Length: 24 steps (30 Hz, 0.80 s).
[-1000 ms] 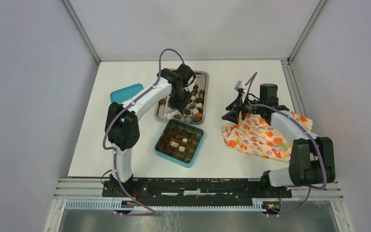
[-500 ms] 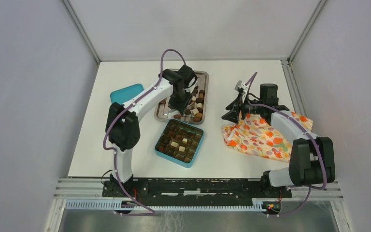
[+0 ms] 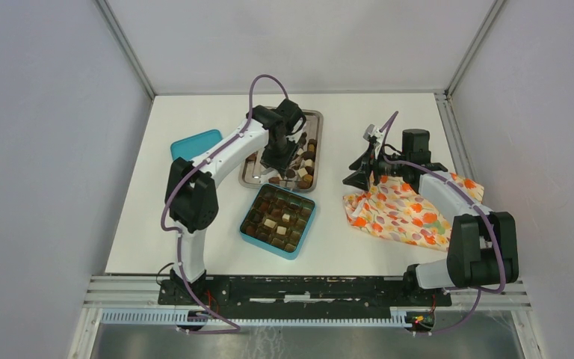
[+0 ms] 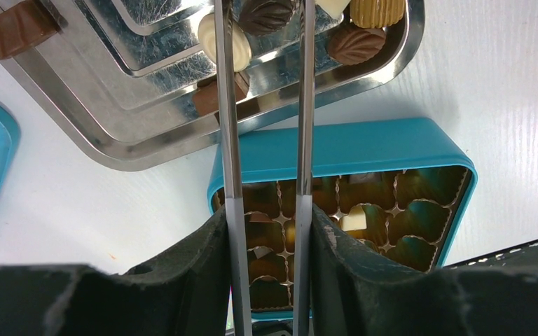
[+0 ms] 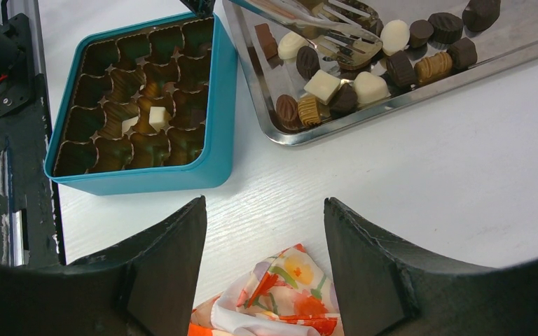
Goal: Pack the chocolate
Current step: Pick up the fake chocolate from the plate.
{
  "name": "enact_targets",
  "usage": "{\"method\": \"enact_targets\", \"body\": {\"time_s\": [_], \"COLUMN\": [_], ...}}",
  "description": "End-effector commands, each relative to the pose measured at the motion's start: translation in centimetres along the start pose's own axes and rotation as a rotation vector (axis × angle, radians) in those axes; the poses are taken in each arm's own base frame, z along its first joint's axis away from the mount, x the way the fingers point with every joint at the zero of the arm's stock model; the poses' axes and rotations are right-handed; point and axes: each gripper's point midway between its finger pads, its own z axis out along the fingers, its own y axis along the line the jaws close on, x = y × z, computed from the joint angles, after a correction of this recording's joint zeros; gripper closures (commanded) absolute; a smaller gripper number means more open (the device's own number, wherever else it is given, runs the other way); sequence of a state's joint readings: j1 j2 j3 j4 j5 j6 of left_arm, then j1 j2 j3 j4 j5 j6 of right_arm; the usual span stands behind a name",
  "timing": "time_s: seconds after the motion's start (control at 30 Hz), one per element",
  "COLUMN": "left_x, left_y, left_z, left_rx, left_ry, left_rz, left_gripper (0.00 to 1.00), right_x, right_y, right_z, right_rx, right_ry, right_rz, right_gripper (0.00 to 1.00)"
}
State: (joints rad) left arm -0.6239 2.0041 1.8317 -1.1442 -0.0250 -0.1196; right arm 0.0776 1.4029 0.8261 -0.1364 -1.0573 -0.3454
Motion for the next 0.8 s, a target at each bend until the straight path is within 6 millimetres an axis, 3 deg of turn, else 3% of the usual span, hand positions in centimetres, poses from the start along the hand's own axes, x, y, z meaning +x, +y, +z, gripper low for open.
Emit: {"method": "enact_targets", "body": {"time_s": [0.0,0.57,0.63,0.77], "left_x": [-1.27,-0.43,-0.59,-1.24], "left_y": [-0.24,-0.85,-0.92,-0.84], "left_z": [-0.29,0.46,0.34,-0.52], "left_rx": [-0.004,-0.03,-0.029,-0.035], "left_ry": [-0.037,0.005,-0.001,-0.032], "left_rz": [0.017,0.009,0.004,-0.01], "left_gripper": [0.54,0.57,0.62,0.82], "right_x": [-1.4,-1.38,-1.33,-1.36], "right_y": [0.19,0.29,0.29,0.3], "right_z": [-0.26,-0.28,-0.29,-0.31], "right_rx": [-0.009,-0.009,-0.009,-0.009], "right_ry": [-0.035,-0.036,-0.035,-0.036], "right_rz": [-0.053,-0.056,-0.055,-0.056], "right_gripper": [0.32,0.32,0.32,0.32]}}
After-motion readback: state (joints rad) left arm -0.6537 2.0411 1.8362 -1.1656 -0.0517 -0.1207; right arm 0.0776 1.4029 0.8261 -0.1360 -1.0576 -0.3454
